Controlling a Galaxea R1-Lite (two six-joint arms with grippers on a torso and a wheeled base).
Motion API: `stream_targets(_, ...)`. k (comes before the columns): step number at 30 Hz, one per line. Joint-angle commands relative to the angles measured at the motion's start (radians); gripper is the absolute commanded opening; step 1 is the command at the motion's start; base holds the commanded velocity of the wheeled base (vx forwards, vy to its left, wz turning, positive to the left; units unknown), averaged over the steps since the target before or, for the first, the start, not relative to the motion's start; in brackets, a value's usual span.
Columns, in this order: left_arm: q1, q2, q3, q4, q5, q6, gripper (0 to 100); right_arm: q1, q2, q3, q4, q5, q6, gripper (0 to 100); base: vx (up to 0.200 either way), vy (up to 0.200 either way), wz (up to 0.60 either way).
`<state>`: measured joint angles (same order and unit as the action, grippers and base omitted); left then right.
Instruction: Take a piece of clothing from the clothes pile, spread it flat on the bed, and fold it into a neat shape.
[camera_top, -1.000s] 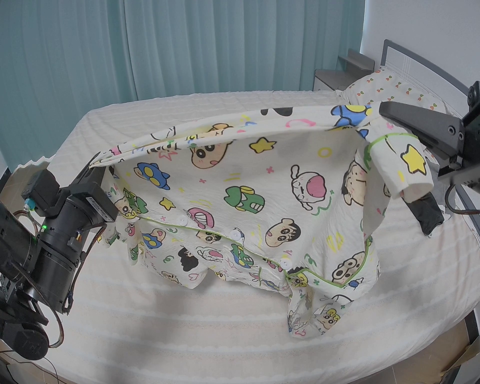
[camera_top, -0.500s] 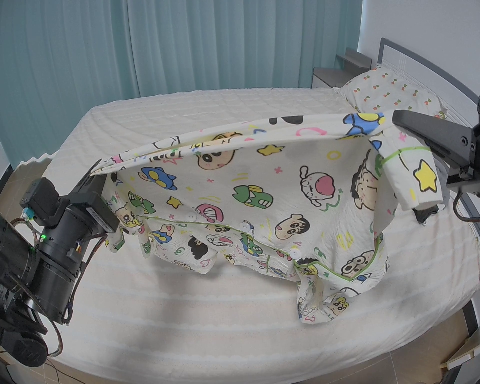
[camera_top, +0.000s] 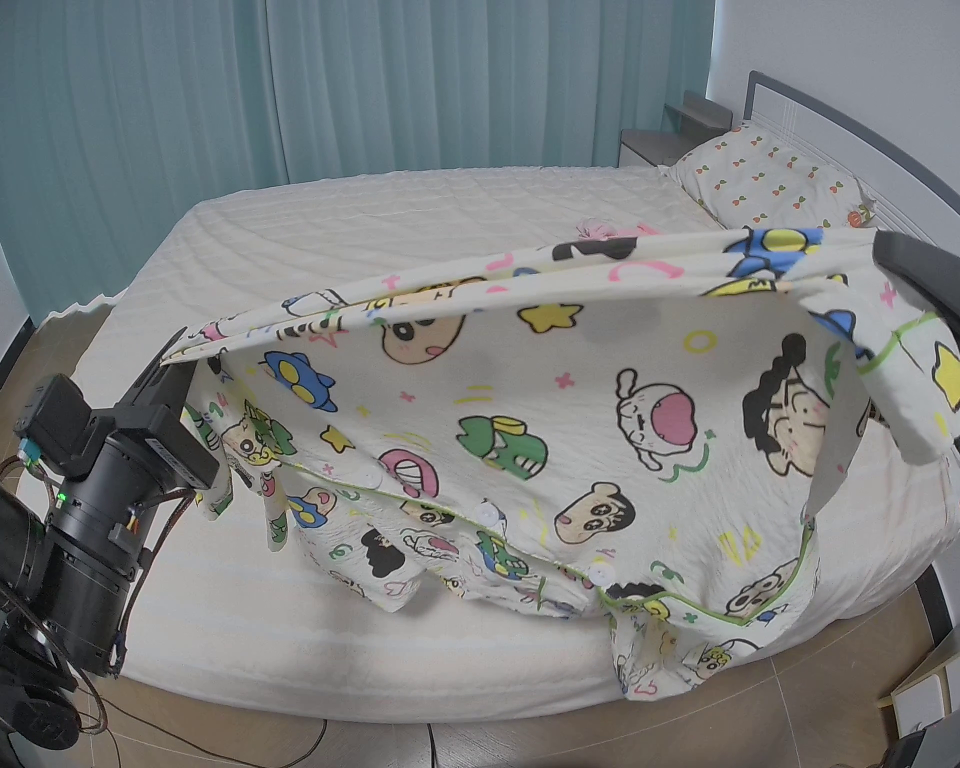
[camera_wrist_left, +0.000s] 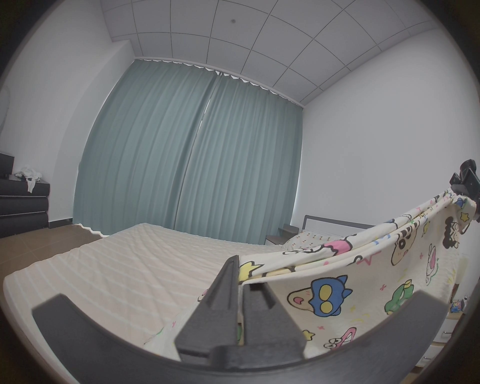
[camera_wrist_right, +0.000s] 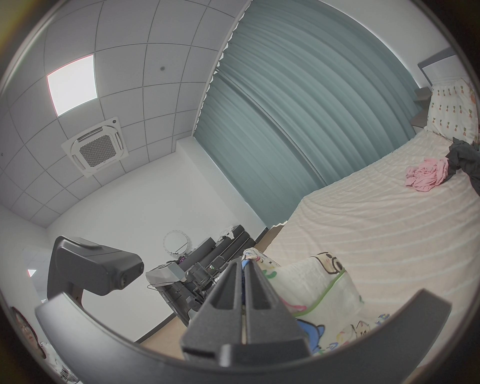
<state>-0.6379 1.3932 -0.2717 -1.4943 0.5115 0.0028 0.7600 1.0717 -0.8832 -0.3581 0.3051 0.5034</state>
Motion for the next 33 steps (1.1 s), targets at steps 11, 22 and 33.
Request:
stream_targets(11, 0.0, -0.006, 0.023, 0.009, 0.005, -0.007, 0, -0.036, 0.008, -0.016, -0.002, -0.001, 0.003, 0, 0.0, 0.0, 0.0)
stream_targets(22, 0.026, 0.182, -0.009, 0.006, 0.009, -0.038, 0, -0.165, 0.131, 0.007, -0.009, 0.002, 0.0, 0, 0.0, 0.0, 0.0)
stream_targets(33, 0.052, 0.287, -0.06, 0.006, 0.024, -0.043, 0, -0.246, 0.289, 0.004, -0.137, 0.0, -0.039, 0, 0.2, 0.0, 0.0)
